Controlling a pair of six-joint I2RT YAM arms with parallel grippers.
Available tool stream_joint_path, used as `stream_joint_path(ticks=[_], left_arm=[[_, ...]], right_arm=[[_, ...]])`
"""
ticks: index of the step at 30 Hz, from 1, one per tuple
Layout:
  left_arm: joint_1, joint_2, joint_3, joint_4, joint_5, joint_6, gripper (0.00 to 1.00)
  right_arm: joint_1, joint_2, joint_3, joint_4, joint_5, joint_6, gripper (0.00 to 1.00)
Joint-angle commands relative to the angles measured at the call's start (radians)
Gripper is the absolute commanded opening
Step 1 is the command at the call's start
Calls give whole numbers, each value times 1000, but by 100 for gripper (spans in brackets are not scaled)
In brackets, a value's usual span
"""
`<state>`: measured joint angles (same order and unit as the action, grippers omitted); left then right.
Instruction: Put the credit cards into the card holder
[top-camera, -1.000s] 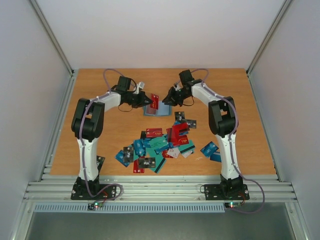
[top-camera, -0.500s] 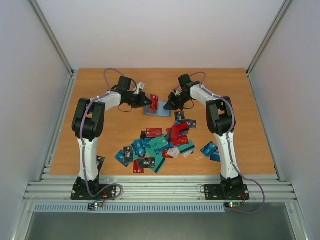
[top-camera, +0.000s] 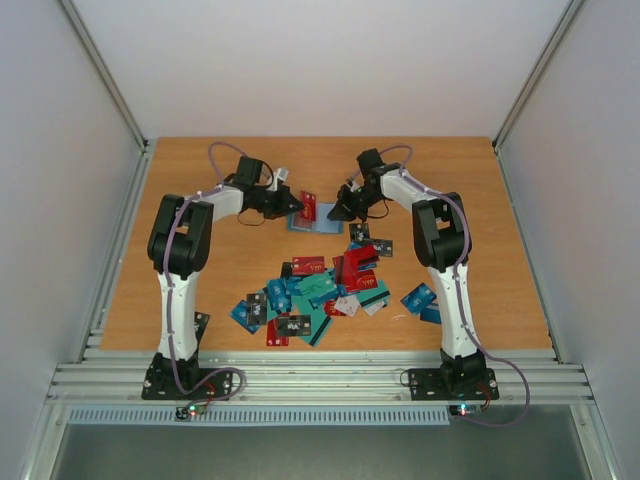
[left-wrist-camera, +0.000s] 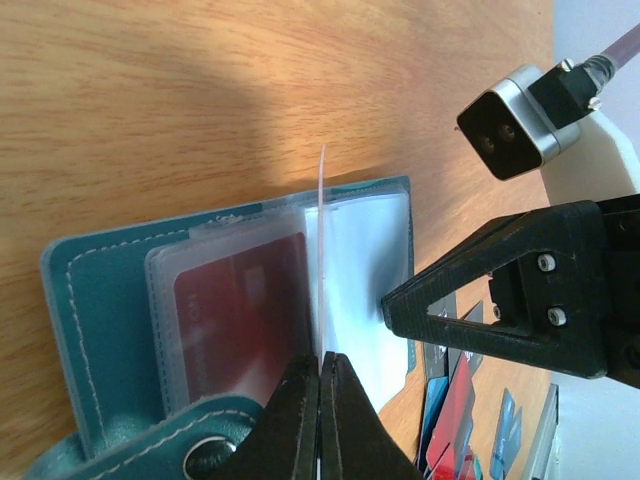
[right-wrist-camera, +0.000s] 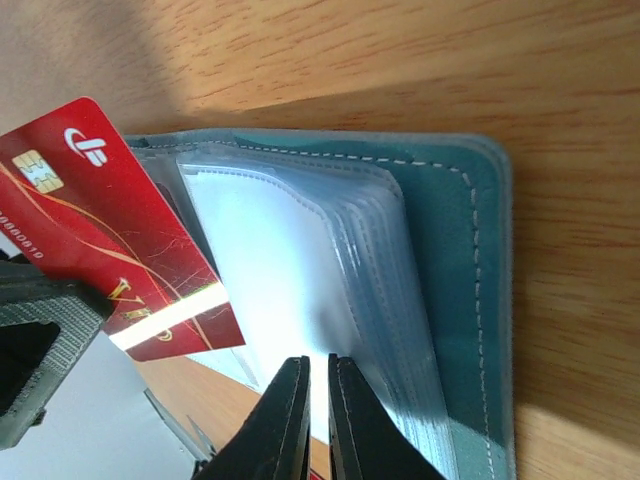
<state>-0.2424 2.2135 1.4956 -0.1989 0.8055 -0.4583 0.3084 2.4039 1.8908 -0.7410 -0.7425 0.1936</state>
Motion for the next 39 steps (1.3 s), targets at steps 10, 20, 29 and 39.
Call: stream_joint_path(ticks=[10, 20, 29, 39], left_arm=[[4, -1, -77, 168, 54, -109, 0], [4, -19, -113, 189, 69, -120, 0], [1, -22, -131, 240, 100, -144, 0], [2, -23, -154, 286, 124, -251, 0]], right_arm=[[-4, 11, -51, 5, 14, 12, 8], [-12, 4, -37, 2, 17, 12, 8], [-20, 11, -23, -2, 11, 8, 8], [-23, 17, -7, -8, 2, 4, 8]])
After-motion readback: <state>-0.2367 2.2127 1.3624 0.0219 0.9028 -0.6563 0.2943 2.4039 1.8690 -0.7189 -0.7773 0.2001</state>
